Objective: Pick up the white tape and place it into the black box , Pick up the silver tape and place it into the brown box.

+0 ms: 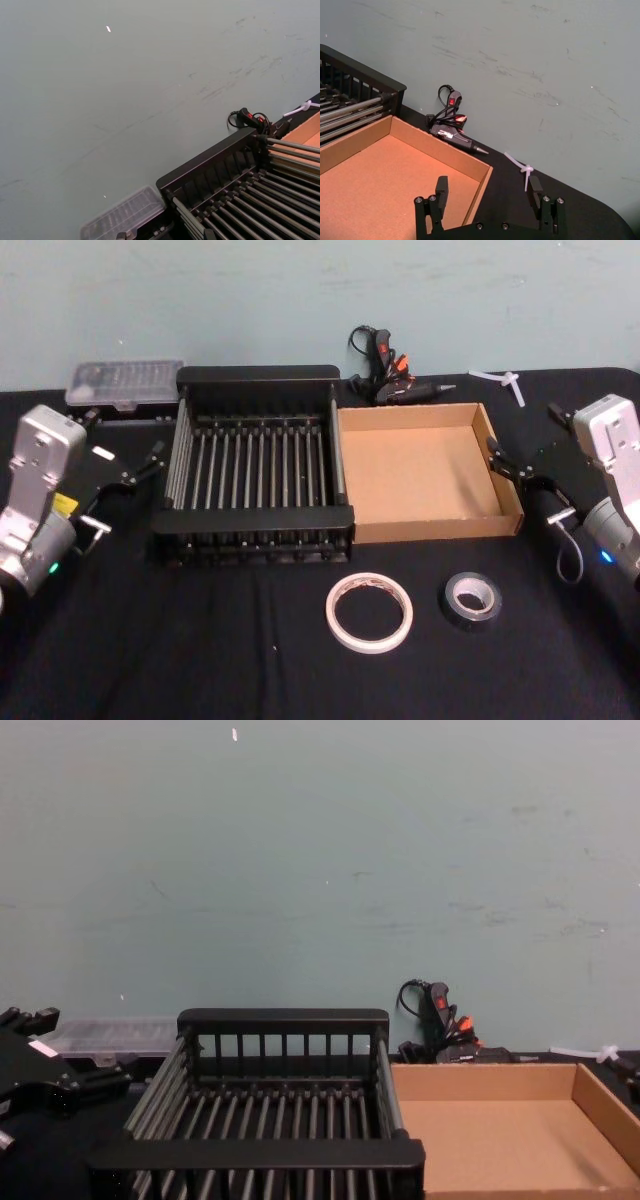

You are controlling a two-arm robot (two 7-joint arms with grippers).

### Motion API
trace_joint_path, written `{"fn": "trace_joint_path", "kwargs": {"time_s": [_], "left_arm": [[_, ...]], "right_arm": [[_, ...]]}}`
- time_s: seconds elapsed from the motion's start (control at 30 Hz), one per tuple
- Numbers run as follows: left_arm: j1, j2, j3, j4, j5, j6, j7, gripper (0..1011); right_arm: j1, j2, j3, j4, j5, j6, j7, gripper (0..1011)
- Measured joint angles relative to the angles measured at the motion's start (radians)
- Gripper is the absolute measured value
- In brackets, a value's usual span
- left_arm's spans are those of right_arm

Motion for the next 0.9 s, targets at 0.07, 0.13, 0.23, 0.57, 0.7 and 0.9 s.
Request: {"fn": "trace_joint_path", "kwargs": {"time_s": [0.07,0.13,0.23,0.57,0.7,0.9], "left_arm": [[0.000,0.000,0.000,0.000,0.000,0.000,0.000,1001],[0.000,0.000,0.000,0.000,0.000,0.000,0.000,1001],[0.000,0.000,0.000,0.000,0.000,0.000,0.000,1001],[0.000,0.000,0.000,0.000,0.000,0.000,0.000,1001],[0.000,0.000,0.000,0.000,0.000,0.000,0.000,1001],[0.000,0.000,0.000,0.000,0.000,0.000,0.000,1001]], "right_arm": [[0.000,0.000,0.000,0.000,0.000,0.000,0.000,1002],[0.000,0.000,0.000,0.000,0.000,0.000,0.000,1002],[0.000,0.000,0.000,0.000,0.000,0.000,0.000,1002],[0.000,0.000,0.000,0.000,0.000,0.000,0.000,1002],[0.000,0.000,0.000,0.000,0.000,0.000,0.000,1002],[0.000,0.000,0.000,0.000,0.000,0.000,0.000,1002]]}}
